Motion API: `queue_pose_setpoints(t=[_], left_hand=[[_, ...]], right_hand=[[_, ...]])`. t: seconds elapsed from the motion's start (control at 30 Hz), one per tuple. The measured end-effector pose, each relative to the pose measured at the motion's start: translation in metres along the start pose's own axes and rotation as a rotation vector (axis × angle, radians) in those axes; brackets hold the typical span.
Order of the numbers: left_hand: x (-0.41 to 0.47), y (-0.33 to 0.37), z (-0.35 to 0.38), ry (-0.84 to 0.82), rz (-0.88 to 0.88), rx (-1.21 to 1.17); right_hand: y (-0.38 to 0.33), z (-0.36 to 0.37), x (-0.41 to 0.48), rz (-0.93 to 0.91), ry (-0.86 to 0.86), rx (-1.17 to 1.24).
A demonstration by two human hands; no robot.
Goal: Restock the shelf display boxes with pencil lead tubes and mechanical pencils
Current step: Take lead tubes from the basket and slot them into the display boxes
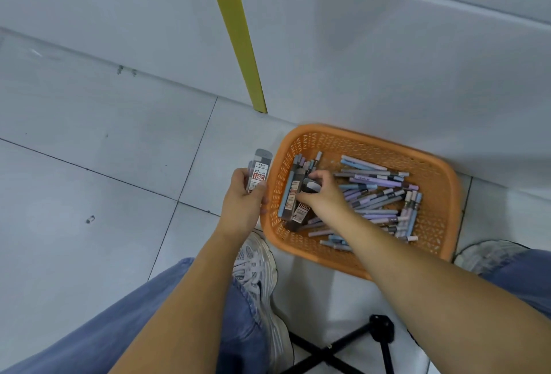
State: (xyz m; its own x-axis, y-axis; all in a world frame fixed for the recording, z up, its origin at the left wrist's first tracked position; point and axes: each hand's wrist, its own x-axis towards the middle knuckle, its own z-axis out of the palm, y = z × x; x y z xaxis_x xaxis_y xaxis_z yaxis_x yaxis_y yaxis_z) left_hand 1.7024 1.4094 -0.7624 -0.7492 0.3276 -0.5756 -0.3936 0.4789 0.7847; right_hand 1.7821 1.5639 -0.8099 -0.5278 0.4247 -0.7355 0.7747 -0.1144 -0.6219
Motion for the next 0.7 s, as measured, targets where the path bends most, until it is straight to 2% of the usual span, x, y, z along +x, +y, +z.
queue_pose_setpoints(t=[0.17,0.37,0.47,0.6,0.7], left_hand=[[-0.001,0.000,0.000,-0.006,0.003,0.002],[-0.003,0.012,-0.001,-0.041,-0.020,0.000],[-0.008,0.032,0.000,-0.128,-0.070,-0.026],[-0.023,0.074,0.010,-0.277,-0.148,-0.084],[-0.043,0.110,0.026,-0.377,-0.118,-0.092]], right_hand=[[0.000,0.018,0.009,-0.073,0.109,-0.182],[0.004,-0.013,0.003,-0.086,0.045,-0.160],[-0.009,-0.046,-0.014,-0.153,0.054,-0.145],[-0.047,-0.101,-0.057,-0.326,0.090,-0.242],[-0.084,-0.139,-0.101,-0.447,0.092,-0.265]])
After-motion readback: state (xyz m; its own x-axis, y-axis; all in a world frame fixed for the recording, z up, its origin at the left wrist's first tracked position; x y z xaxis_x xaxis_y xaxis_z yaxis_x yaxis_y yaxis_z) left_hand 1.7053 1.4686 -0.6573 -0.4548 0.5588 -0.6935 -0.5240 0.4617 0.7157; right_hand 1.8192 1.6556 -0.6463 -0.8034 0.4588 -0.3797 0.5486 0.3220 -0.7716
